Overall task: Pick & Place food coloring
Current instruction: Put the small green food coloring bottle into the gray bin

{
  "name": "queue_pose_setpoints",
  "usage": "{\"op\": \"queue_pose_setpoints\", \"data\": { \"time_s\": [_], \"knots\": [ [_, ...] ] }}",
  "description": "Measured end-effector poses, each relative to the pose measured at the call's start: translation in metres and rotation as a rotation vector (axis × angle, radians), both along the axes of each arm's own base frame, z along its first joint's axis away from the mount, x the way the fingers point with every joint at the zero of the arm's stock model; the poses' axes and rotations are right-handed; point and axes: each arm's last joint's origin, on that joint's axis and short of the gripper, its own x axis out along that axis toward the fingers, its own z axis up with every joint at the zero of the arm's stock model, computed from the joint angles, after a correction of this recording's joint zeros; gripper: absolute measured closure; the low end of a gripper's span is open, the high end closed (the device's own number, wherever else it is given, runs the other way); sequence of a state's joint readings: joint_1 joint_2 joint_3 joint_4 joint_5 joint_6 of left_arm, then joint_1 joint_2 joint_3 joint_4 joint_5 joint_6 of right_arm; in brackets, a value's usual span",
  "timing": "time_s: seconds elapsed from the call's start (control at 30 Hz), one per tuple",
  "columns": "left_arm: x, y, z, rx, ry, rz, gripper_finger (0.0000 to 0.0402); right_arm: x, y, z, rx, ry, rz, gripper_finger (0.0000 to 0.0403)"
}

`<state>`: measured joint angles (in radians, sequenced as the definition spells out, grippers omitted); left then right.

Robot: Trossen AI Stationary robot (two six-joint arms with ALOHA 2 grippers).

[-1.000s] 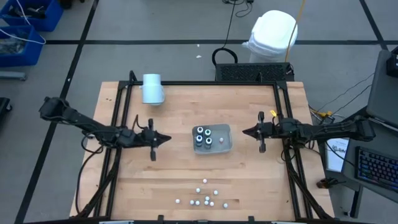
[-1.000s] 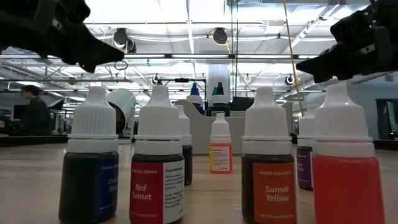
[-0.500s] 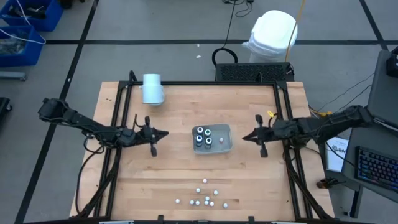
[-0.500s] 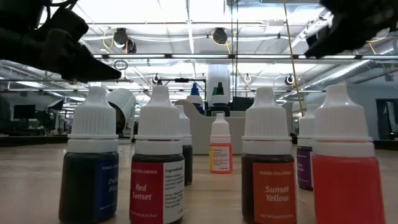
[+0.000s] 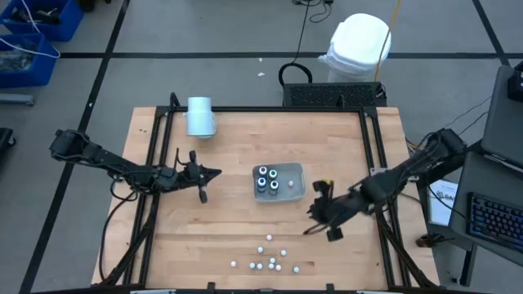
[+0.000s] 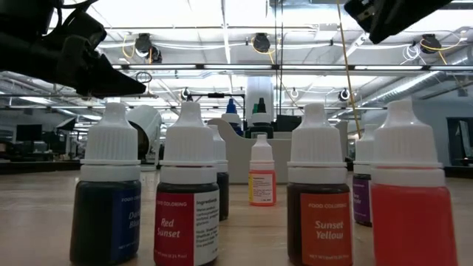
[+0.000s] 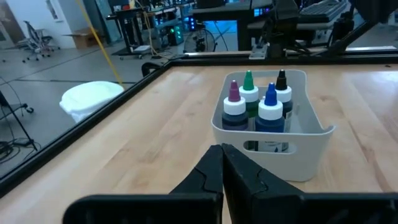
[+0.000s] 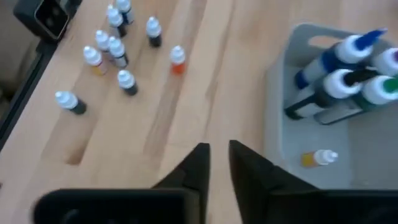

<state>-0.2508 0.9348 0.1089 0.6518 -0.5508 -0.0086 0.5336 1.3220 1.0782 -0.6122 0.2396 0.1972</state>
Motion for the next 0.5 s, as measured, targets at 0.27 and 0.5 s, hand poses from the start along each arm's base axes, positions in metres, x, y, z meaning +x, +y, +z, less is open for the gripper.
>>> {"op": "queue_pose_setpoints", "data": {
  "time_s": [0.27,0.5],
  "knots": [
    [0.000,0.000,0.000,0.004,0.002,0.000,0.0394,0.027,0.040,-0.015,-0.022,0.119,0.086,0.0238],
    [0.000,0.000,0.000,0.004,0.005,0.000,0.0394,0.039,0.073,-0.026,0.076,0.081,0.161,0.0193]
  ]
}}
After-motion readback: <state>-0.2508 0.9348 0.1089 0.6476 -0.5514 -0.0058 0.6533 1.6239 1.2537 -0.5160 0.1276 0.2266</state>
